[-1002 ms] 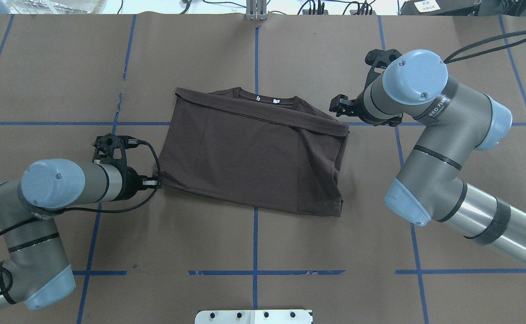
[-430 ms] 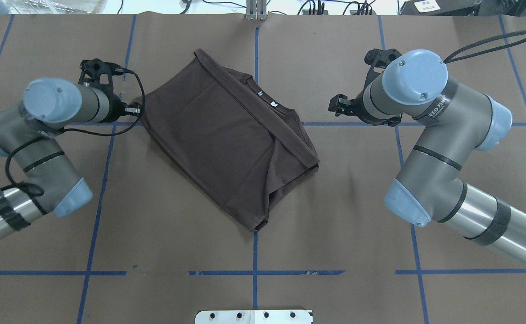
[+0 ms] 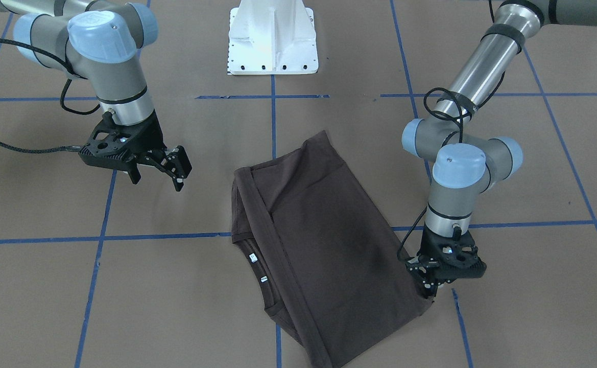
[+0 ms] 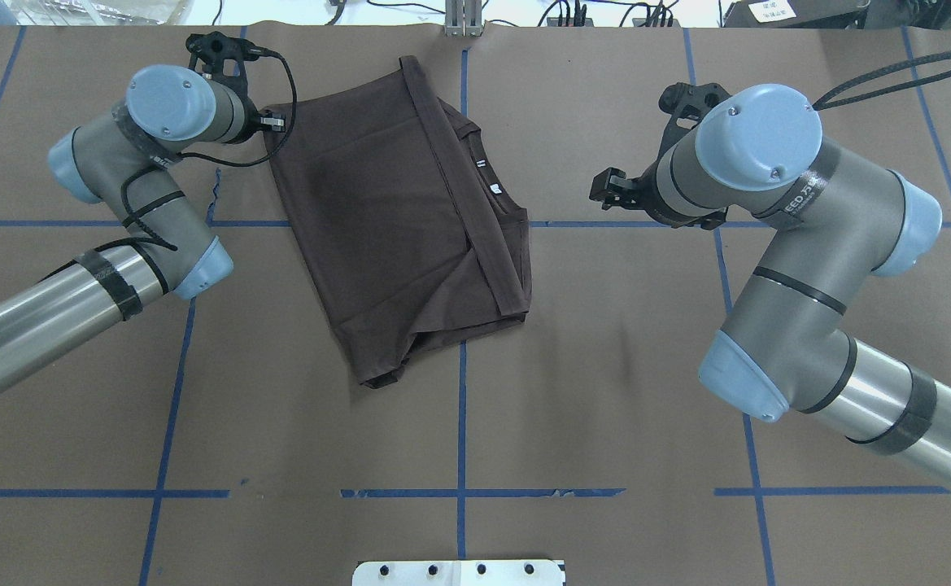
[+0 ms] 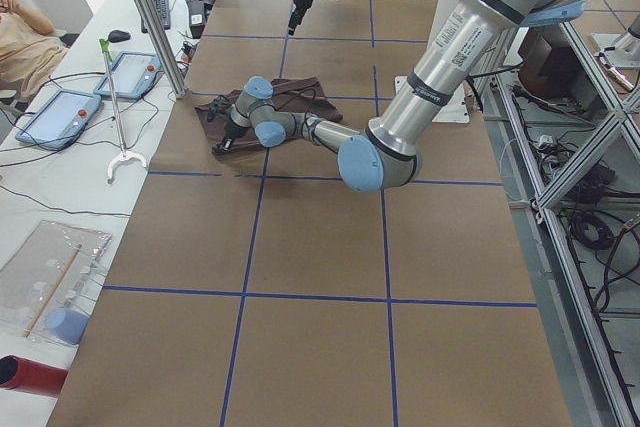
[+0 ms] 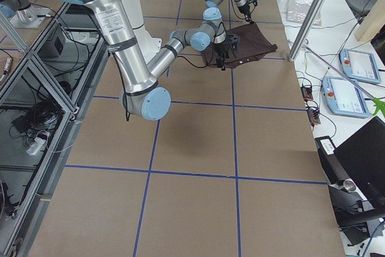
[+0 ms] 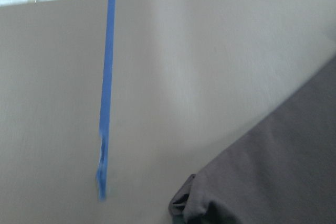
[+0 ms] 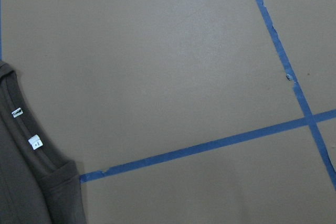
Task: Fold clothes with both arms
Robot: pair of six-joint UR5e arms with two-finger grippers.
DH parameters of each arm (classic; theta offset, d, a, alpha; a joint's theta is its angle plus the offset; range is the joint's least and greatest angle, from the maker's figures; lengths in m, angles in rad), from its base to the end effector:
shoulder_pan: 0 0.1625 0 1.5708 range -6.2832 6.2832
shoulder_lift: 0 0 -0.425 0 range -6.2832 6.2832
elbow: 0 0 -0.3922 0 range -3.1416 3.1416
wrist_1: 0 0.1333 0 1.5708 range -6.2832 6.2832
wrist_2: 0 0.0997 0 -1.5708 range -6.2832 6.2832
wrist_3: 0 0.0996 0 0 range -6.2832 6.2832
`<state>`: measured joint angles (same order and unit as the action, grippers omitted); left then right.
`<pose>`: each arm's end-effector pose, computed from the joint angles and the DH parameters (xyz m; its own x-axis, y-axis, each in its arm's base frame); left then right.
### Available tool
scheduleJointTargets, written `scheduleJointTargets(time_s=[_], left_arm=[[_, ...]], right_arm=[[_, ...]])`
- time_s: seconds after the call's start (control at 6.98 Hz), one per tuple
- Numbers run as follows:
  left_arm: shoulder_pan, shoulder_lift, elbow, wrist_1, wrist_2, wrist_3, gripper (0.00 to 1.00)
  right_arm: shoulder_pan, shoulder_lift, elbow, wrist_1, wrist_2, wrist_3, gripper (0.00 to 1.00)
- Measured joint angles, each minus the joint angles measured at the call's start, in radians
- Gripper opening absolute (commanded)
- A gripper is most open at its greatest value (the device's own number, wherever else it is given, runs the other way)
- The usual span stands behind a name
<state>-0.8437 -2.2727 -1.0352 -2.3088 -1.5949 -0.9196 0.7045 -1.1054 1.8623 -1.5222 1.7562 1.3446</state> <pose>0.4347 -0.6855 0.4053 0.7719 0.0440 -0.6342 0.3349 0.8197 0.4646 -0.3945 -0.4862 0.2689 0.6344 0.2500 0.7314 -0.4032 0.9143 0.0373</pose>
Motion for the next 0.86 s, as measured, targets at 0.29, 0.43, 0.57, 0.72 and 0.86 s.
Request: scheduleJointTargets(time_s=[0.29,0.43,0.57,0.72,0.86], left_arm=[[-0.038,-0.021,0.050,-0.042,-0.012,0.104,1.00],[-0.052,-0.001,0.003,-0.043,-0.059,0.154,1.00],[-0.059,0.030,-0.070,-0.040,-0.131,0.173,1.00],[-0.061,0.062,-0.142,-0.040,-0.188,0.174,1.00],[-0.059,0.096,-0.209,-0.039,-0.216,0.167,1.00]], right_arm=[[-0.034,0.010,0.025,-0.034,-0.006,0.009,1.00],[-0.050,0.029,0.013,-0.032,-0.008,0.030,0.98],[-0.062,0.071,-0.026,-0.028,-0.011,0.064,0.92],[-0.069,0.126,-0.093,-0.007,-0.019,0.101,0.82],[-0.072,0.181,-0.188,0.057,-0.029,0.142,0.76]])
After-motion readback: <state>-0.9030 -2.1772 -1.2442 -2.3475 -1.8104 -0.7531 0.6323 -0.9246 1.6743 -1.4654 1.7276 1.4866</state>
